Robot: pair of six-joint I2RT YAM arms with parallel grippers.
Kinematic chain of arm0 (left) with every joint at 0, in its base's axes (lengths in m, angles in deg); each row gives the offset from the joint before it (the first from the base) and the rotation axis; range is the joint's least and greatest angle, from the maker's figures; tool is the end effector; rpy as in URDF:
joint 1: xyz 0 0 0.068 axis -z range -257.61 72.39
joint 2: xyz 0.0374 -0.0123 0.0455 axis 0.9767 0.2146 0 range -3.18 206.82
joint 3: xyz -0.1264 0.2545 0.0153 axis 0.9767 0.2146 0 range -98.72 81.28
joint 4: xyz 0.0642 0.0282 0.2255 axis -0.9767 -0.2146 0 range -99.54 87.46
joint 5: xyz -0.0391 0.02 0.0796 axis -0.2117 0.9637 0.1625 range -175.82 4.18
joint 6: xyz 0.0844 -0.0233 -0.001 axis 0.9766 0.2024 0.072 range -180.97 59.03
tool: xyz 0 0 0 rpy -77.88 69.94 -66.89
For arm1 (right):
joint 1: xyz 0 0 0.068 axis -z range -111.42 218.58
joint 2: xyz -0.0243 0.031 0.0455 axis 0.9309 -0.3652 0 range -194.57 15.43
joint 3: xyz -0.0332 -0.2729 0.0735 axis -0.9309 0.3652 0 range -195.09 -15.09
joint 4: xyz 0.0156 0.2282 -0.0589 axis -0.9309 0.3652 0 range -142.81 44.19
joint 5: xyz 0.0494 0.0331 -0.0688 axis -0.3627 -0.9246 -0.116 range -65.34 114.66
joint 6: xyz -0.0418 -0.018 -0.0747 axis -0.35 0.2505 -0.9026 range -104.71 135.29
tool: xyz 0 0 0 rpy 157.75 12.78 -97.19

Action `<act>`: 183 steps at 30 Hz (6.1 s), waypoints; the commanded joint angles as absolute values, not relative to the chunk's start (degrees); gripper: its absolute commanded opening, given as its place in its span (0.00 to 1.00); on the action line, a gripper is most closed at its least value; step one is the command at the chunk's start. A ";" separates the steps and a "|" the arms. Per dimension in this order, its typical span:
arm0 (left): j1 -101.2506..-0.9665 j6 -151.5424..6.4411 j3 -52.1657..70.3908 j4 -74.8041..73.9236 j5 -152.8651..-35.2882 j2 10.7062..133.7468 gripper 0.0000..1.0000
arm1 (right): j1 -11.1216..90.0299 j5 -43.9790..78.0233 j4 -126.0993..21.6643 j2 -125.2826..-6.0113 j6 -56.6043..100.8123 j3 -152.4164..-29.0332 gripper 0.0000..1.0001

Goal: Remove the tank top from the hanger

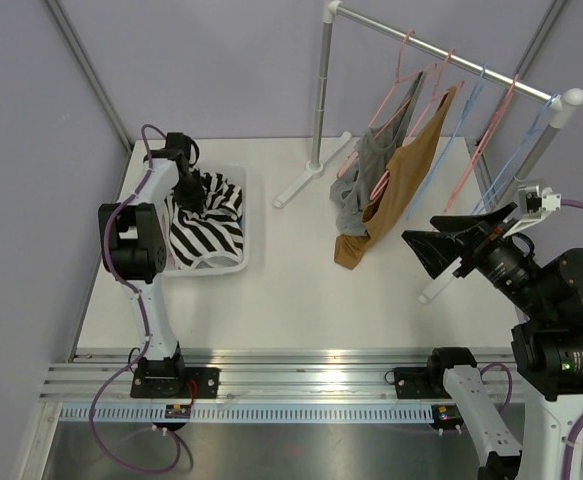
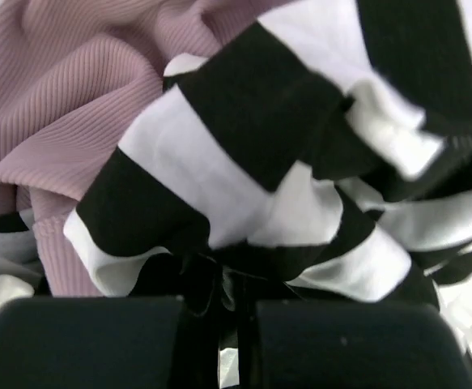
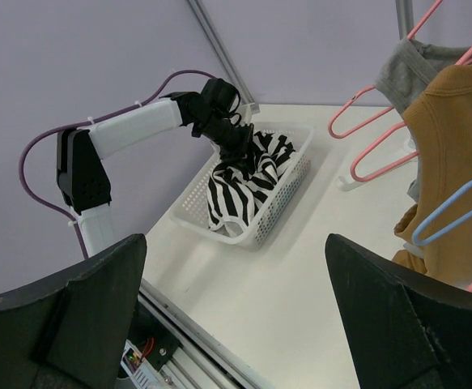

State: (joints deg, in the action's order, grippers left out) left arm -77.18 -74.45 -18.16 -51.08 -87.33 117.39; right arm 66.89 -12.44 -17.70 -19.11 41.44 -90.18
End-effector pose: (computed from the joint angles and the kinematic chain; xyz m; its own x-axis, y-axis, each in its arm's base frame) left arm 0.4379 -0.0054 0.1865 -0.9157 -0.2261 -0.3322 -0.2023 0.9737 -0.1052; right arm 0.0529 0.0484 0.4703 -0.1900 0.3460 -0.9188 -0.6017 0.6985 0.3874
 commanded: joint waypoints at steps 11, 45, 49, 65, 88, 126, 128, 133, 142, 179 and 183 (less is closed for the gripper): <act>-76.73 -73.80 -21.37 -55.28 -91.61 106.17 0.58 | 67.17 -10.23 -21.88 -27.18 46.14 -95.59 1.00; -60.65 -73.71 22.47 -43.24 -78.34 42.00 0.99 | 56.11 34.32 -17.39 -66.83 42.97 -120.47 0.67; -60.65 -73.89 25.56 -42.54 -78.34 40.42 0.99 | 54.61 37.49 -18.79 -66.92 45.17 -118.98 0.50; -60.47 -73.72 26.61 -41.39 -80.01 38.22 0.99 | 53.29 40.75 -18.62 -68.67 47.19 -117.57 0.25; -60.12 -73.63 26.18 -41.13 -80.98 37.51 0.99 | 53.20 31.44 -20.64 -64.20 55.98 -124.95 0.00; -47.29 -75.48 -1.42 -15.91 -102.61 50.25 0.99 | 53.29 -31.58 -24.33 -50.04 63.71 -119.95 0.00; -46.32 -73.90 -2.56 -15.12 -98.94 52.61 0.99 | 53.20 -32.72 -26.09 -49.96 64.42 -117.76 0.00; -44.74 -70.99 -3.88 -12.83 -98.11 57.28 0.99 | 52.41 -34.66 -25.39 -49.87 63.02 -115.29 0.00; -39.99 -68.53 -4.85 -8.00 -99.26 64.93 0.99 | 48.72 -36.33 -20.91 -49.52 57.83 -112.74 0.00; -48.07 -73.28 -24.71 -39.35 -77.88 80.92 0.00 | 47.93 -45.47 -27.71 -35.37 41.21 -94.82 0.00; -49.74 -74.33 -22.26 -39.64 -94.73 79.45 0.00 | 47.93 -40.49 -42.41 -34.84 44.90 -90.07 0.00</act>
